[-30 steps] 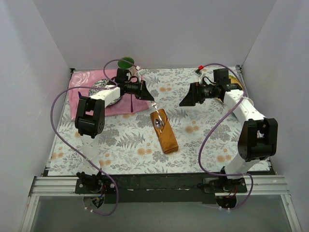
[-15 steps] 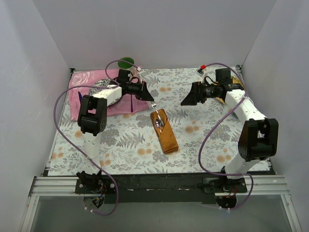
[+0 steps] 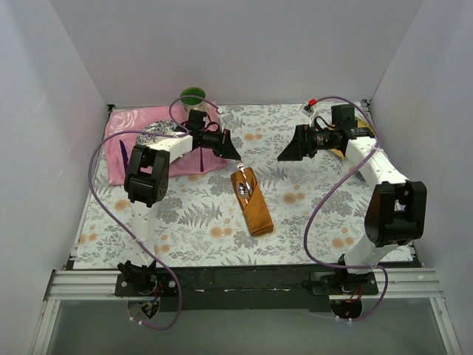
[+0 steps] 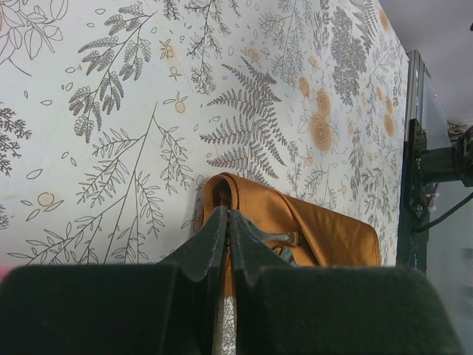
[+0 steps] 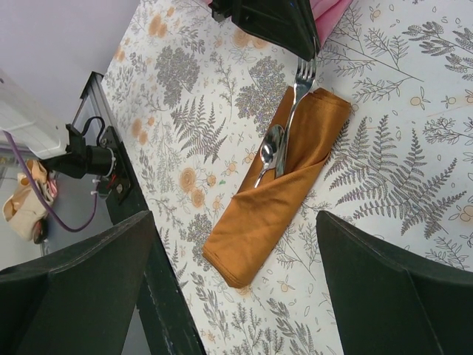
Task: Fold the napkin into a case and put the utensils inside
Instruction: Insert the fork into the folded napkin.
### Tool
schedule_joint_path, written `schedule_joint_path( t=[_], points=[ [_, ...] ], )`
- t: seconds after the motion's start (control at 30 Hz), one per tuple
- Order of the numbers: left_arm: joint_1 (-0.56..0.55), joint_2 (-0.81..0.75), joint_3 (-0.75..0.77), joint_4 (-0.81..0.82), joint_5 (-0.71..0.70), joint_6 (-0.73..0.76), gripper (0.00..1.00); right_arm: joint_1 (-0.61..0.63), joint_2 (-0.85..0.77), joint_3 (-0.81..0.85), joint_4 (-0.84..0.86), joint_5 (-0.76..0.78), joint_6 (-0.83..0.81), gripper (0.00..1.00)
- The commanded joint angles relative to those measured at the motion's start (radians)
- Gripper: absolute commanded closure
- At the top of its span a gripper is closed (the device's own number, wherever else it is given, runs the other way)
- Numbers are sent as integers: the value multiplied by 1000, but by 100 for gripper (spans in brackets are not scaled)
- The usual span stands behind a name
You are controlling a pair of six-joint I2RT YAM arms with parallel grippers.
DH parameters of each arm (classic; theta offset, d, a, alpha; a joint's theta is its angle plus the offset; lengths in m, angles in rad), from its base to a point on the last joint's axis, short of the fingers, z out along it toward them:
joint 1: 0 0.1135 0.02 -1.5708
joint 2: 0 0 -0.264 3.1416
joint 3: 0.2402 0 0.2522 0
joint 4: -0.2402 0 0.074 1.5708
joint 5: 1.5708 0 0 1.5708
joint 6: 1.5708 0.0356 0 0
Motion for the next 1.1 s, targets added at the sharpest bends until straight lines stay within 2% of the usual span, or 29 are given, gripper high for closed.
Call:
schedule_joint_path(
  t=[0.0,0.33,0.47,0.6,0.67,0.83,1.07],
  points=[
    [-14,-37,-3,-5,25,35,100,-8,-20,19,9,-31,8,1],
    [-33,-34,-37,-6,25,48,100,-8,-6,18,20,-37,11,1],
    [-34,-40,-42,5,46,48,100,-3,-2,-13,38,2,11,24],
    [-34,-38,-43,8,63,48,100,20,25,-32,49,79,4,39],
    [-37,-37,-45,8,65,48,100,38,50,-26,44,119,-16,42],
    [-39,-32,-48,9,63,49,100,90,112,-7,57,176,-45,41],
    [-39,-32,-52,8,56,55,100,148,231,25,123,196,-26,45]
  ],
)
